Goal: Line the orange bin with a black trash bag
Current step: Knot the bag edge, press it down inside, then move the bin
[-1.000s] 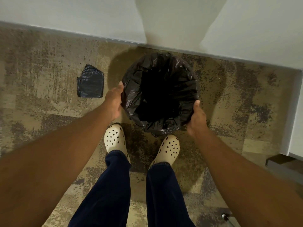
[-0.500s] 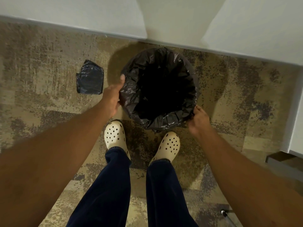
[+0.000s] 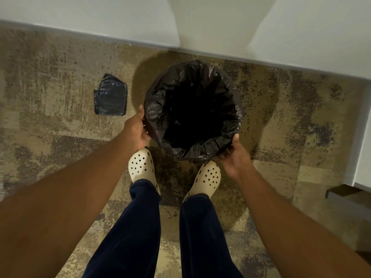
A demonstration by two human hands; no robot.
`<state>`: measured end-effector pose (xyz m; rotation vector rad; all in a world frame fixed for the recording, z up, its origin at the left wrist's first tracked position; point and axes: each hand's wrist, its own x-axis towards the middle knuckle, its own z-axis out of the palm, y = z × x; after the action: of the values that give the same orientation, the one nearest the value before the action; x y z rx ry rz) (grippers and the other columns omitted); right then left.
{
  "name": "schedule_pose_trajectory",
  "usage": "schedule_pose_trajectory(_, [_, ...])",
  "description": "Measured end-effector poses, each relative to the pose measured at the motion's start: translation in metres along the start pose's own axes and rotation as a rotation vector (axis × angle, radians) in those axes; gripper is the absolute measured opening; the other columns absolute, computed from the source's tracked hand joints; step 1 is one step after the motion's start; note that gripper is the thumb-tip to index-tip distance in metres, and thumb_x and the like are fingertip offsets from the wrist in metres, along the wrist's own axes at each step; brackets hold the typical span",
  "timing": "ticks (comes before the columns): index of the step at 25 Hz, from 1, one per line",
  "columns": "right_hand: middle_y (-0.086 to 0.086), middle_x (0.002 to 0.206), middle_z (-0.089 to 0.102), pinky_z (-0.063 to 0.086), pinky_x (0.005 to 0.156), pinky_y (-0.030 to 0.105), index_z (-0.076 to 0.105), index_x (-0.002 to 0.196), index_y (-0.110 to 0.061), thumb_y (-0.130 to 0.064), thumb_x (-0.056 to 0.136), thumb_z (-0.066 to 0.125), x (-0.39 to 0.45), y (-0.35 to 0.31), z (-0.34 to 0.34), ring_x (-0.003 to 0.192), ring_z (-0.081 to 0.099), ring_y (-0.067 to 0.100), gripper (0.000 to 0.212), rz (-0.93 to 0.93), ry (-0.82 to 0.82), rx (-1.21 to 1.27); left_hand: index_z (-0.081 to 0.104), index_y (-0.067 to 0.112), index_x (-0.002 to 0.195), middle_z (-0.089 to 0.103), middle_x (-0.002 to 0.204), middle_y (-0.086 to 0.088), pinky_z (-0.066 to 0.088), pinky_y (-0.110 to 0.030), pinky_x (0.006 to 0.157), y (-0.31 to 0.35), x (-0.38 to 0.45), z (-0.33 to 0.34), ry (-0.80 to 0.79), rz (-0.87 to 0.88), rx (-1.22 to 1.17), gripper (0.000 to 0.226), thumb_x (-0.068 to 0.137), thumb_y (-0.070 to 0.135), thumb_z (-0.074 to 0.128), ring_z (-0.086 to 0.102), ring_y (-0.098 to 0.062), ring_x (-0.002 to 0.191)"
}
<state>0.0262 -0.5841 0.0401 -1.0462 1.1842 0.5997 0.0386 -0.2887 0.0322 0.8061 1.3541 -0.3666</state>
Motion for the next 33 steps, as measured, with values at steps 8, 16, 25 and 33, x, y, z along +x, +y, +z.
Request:
schedule_pose_trajectory(8, [0.022,0.149,0.061,0.047,0.117,0.055,0.05,0.152,-0.003,-0.015,0.111,0.047,0.0,0.0,-0.007,0.138,0.059,0.038,0.042,0.064,-0.017,0.057,0.067,0.014,0.126,0.073,0.13,-0.009,0.057,-0.038,0.078,0.003,0.001,-0.009,0.019,-0.04,0.194,0.031,0.114,0.027,0.042,0.068,-0.029,0.121])
schedule_pose_trajectory(16, [0.009,0.138,0.061,0.038,0.116,0.027,0.069,0.129,-0.011,-0.012,0.095,0.056,-0.032,-0.003,0.022,0.134,0.051,0.026,0.037,-1.224,-0.005,-1.402,0.072,0.012,0.127,0.067,0.136,-0.014,0.038,-0.056,0.122,0.005,-0.01,-0.003,-0.341,1.535,1.781,0.037,0.104,0.031,0.049,0.056,-0.037,0.139])
schedule_pose_trajectory(25, [0.006,0.171,0.036,0.008,0.131,0.055,0.036,0.164,-0.025,-0.077,0.099,0.001,-0.002,-0.009,0.042,0.159,0.027,0.033,0.09,-0.589,-0.461,-2.528,0.032,0.025,0.169,0.034,0.176,-0.008,0.0,-0.055,0.136,0.019,-0.01,0.015,-0.456,0.724,2.909,0.087,0.103,0.075,0.005,0.014,-0.031,0.168])
schedule_pose_trajectory(33, [0.009,0.17,0.037,0.011,0.131,0.057,0.044,0.159,-0.023,-0.058,0.109,0.021,0.006,-0.027,0.087,0.162,0.018,0.035,0.065,-0.938,-0.413,-2.608,0.06,0.019,0.149,0.056,0.159,-0.012,0.012,-0.051,0.134,0.029,-0.009,0.05,-0.523,1.404,2.832,0.058,0.111,0.051,0.03,0.038,-0.033,0.158])
